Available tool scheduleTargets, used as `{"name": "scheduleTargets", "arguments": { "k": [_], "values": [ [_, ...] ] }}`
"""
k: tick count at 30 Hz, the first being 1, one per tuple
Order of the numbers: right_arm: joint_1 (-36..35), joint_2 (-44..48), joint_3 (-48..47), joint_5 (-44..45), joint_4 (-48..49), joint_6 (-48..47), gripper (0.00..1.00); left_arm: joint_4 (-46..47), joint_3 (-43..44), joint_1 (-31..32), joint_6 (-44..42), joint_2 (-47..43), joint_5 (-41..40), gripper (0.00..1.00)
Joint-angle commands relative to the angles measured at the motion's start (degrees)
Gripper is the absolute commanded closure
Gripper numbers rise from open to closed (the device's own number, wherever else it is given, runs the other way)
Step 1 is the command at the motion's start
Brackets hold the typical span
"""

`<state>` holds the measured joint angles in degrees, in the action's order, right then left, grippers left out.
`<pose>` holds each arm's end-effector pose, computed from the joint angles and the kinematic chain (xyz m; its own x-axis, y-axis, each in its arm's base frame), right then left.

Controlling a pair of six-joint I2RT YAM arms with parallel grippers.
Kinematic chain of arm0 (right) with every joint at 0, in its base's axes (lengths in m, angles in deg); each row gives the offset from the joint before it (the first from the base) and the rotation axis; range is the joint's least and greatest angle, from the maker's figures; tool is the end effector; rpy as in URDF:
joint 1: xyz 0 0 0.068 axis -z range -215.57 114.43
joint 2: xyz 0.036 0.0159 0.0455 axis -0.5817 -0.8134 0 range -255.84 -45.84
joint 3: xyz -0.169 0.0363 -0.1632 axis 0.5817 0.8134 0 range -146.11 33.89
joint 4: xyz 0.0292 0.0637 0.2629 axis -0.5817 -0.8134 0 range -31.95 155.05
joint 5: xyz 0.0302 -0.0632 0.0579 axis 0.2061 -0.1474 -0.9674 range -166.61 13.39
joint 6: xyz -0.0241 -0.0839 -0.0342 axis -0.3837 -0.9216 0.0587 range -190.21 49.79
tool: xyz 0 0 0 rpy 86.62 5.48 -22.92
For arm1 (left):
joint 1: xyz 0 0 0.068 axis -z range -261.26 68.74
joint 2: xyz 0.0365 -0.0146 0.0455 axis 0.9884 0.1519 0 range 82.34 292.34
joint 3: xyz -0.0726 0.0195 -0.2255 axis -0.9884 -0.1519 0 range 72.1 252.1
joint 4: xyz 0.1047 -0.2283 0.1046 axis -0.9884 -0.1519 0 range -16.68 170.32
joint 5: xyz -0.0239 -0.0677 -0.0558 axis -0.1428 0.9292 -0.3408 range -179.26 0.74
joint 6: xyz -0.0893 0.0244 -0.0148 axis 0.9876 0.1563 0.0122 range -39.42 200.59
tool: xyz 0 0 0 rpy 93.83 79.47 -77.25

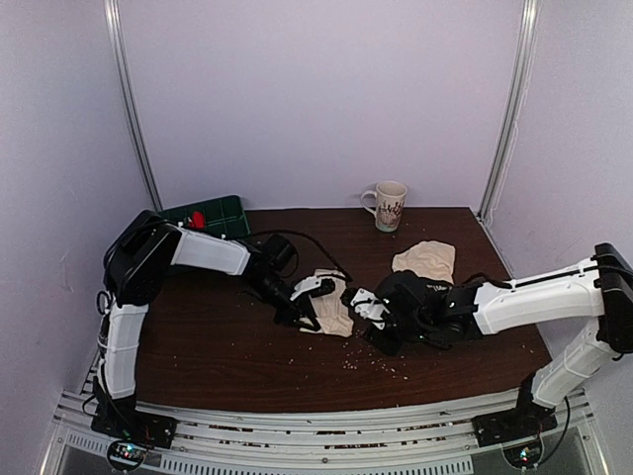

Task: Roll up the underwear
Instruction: Roll the underwear at the center of the board.

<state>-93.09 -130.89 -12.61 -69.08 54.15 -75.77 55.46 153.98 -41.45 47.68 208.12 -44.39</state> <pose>0.1924 0.2816 0.1074 -0.3297 -0.6965 -0.6373 -0.8263 0.5394 -0.1621 0.2904 -0.3198 0.0388 -0.2480 0.7078 -0.6614 0.9347 -0.0045 -0.3553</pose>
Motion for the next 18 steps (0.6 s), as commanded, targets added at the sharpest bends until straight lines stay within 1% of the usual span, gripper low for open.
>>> {"name": "scheduleTargets", "arguments": {
  "k": [1,6,10,14,18],
  "values": [
    [-5.78,-0.98,0.64,7.75,4.87,-6.5,0.49,-12.14,4.35,-2.46,3.49,6.81,2.96,1.0],
    [-11.22,-5.39,-0.76,15.53,8.42,-12.14,0.5,-13.51,7.18,-2.7,5.64,10.42,2.97,1.0],
    [-14.03,-9.74,-2.21,20.92,11.7,-17.31,0.48,-14.42,8.07,-2.73,5.95,11.24,2.97,1.0],
    [-14.36,-13.96,-3.05,24.16,14.64,-20.97,0.47,-14.42,8.19,-2.81,6.02,11.31,2.84,1.0],
    [-14.79,-15.77,-2.05,23.69,18.99,-25.27,0.45,-14.59,8.29,-2.75,5.86,11.51,2.53,1.0]
  ]
}}
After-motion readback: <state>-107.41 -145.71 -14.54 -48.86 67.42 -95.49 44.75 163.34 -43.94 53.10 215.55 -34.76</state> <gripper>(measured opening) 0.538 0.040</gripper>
